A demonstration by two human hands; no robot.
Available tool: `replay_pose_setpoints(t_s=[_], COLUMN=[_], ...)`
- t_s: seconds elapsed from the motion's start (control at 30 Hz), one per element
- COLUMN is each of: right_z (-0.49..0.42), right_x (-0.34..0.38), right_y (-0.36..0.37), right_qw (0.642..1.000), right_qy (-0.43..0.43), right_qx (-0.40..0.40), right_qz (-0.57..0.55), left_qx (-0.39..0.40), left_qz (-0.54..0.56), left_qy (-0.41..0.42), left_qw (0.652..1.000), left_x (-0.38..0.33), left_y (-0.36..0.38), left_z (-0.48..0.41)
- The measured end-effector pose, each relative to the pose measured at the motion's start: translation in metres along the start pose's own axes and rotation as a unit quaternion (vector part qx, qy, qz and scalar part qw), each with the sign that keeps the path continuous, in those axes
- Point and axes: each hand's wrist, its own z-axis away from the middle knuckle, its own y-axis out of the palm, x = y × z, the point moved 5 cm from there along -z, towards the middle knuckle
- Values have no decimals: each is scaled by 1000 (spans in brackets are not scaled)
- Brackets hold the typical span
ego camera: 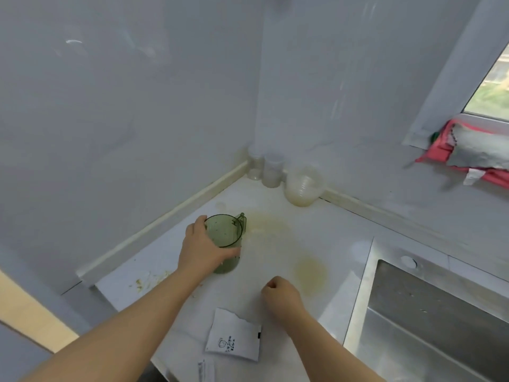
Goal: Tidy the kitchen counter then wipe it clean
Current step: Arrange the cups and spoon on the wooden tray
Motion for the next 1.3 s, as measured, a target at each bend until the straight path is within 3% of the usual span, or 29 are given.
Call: replay_pose_setpoints(t_s=[0.13, 0.27, 0.37, 0.47, 0.57, 0.67, 0.73, 0.9, 1.07, 1.2, 1.3], right_z=[1, 6, 11, 7, 3, 5, 1, -12, -22, -28, -29], right_x=[2, 4, 13, 33, 40, 32, 28, 30, 40, 48, 49], right_y=[1, -25, -47, -51, -41, -42, -41, -43, -41, -42, -42], right_qw=[998, 953, 912, 951, 978, 965, 952, 950, 965, 975, 980], right_qy=[21, 21, -21, -89, -106, -72, -52, -29, 13, 33, 43], right_qx=[-31, -205, -316, -250, -160, -240, -288, -292, -218, -187, -171], right_qz=[-44, -223, -260, -158, -87, -72, -91, -108, -145, -120, -97], left_qx=[83, 206, 278, 353, 312, 144, 91, 166, 235, 246, 224], left_qz=[5, 45, 60, 81, 152, 89, -2, -153, -265, -324, -403], left_qy=[29, 58, 69, 64, -5, -21, -13, 17, 3, -12, 48], left_qw=[996, 976, 956, 930, 938, 985, 996, 974, 935, 913, 886], left_x=[1, -5, -9, -12, -10, 0, 7, 18, 23, 23, 22], left_y=[0, 17, 27, 31, 26, 13, 10, 26, 42, 50, 52], left_z=[2, 9, 10, 11, 1, -19, -31, -56, -74, -80, -76])
